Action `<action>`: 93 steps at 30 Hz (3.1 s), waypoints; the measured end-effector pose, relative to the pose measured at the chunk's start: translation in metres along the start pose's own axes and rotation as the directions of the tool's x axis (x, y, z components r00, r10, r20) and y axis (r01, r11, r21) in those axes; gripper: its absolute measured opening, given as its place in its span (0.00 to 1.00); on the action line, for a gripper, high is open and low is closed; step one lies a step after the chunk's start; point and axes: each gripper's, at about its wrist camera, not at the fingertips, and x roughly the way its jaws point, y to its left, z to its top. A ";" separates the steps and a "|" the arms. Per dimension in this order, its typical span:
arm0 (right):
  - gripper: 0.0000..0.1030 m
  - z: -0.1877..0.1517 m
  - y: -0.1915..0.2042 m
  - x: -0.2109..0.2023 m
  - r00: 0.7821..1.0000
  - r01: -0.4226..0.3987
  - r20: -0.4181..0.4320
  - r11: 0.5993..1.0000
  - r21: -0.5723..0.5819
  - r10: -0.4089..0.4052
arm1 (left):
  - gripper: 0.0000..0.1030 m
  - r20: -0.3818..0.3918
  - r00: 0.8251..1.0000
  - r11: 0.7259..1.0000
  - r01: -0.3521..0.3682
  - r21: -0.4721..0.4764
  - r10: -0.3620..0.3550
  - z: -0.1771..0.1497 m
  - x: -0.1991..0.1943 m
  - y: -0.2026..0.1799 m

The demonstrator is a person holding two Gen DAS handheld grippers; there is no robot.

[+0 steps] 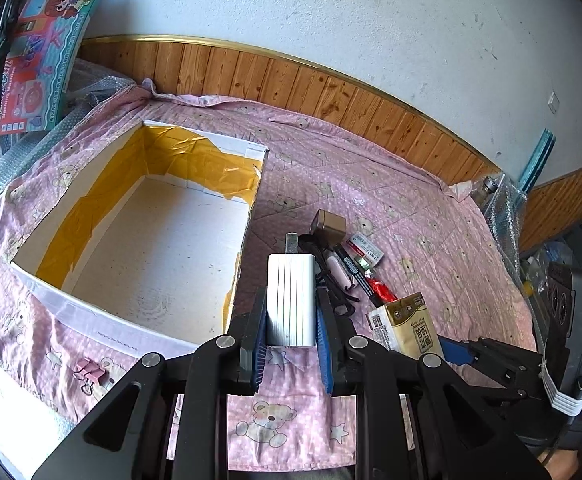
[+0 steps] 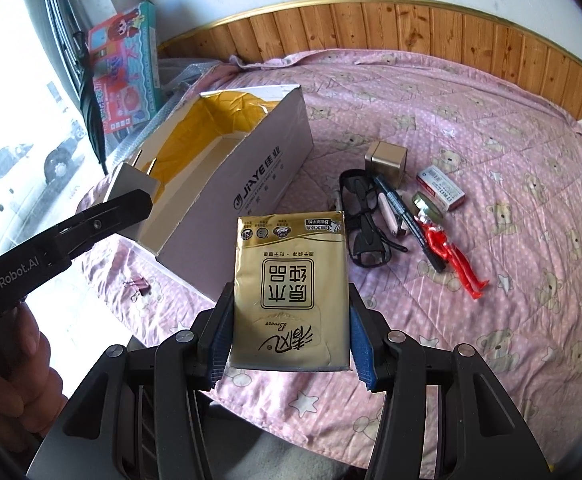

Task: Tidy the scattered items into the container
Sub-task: 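Carry the tissue pack and charger over to the yellow-lined white box with both tools, then lower both items into the box and open both tools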

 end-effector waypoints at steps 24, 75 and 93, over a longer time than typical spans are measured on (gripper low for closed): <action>0.52 0.063 0.069 0.022 0.999 -0.033 0.025 0.992 -0.126 0.037 | 0.21 0.051 0.998 0.993 -0.024 -0.119 0.031 0.035 -0.008 0.070; 0.52 0.111 0.120 0.146 0.972 -0.189 -0.176 0.960 -0.206 0.154 | 0.22 -0.158 0.964 0.964 -0.235 -0.121 0.215 0.051 0.065 0.158; 0.55 0.106 0.117 0.152 0.967 -0.209 -0.189 0.959 -0.192 0.172 | 0.29 -0.188 0.955 0.954 -0.259 -0.150 0.230 0.049 0.072 0.169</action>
